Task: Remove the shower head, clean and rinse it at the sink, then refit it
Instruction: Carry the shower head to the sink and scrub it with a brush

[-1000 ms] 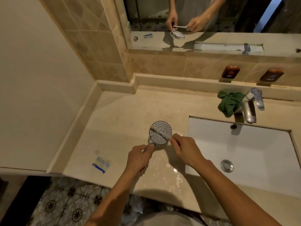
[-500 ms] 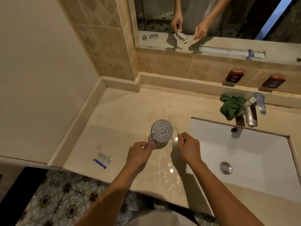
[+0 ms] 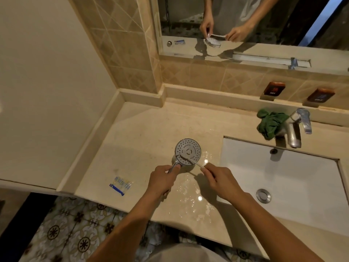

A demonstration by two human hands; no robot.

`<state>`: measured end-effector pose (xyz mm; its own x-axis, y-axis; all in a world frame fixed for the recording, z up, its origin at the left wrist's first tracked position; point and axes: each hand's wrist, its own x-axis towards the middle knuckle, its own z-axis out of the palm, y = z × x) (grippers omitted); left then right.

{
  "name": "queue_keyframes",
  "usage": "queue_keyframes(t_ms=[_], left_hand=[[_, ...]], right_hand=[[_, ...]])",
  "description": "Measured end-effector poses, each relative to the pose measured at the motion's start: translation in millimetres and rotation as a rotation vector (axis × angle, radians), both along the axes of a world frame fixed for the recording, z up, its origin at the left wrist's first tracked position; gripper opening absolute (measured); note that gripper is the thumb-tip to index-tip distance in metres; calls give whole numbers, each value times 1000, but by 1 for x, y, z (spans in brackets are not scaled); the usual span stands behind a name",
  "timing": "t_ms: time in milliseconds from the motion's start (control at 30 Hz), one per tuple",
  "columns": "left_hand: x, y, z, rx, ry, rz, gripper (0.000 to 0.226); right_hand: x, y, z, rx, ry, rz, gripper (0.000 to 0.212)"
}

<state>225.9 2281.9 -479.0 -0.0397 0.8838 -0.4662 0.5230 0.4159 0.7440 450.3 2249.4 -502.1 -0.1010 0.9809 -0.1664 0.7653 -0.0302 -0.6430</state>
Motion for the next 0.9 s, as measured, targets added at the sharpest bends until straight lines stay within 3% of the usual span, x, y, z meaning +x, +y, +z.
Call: queue_keyframes(t_ms=[133,300,367,467,533,633,700,800,833,900], left_hand=[[5,0,0,-8,-4,-7,45],[9,0,2,-18,-18,-13,45],[11,1,3,-30,-37,5,47],[13,0,5,-44,-38,20,47],[13,-2,7,-61,-68,20,49],[15,-3,10,-92,-92,35,45],[16,-2,12,-98,-106,51,47],[16,1,11,-69,-67,42,48],[17,1,11,-55,-53,26,48],[17,0,10,-43,-36,2,48]], right_hand=[[13,13,-6,71,6,-334,27],[8,5,5,26,-19,61,28],[13,11,0,53,-70,-45,28],[18,19,-3,87,-1,-303,29],[17,17,3,79,47,-110,31],[14,13,6,11,-42,143,30],[15,20,0,50,-101,15,29],[11,32,2,45,-44,-276,31],[10,33,6,53,-19,-294,31],[8,31,12,69,17,-132,28]])
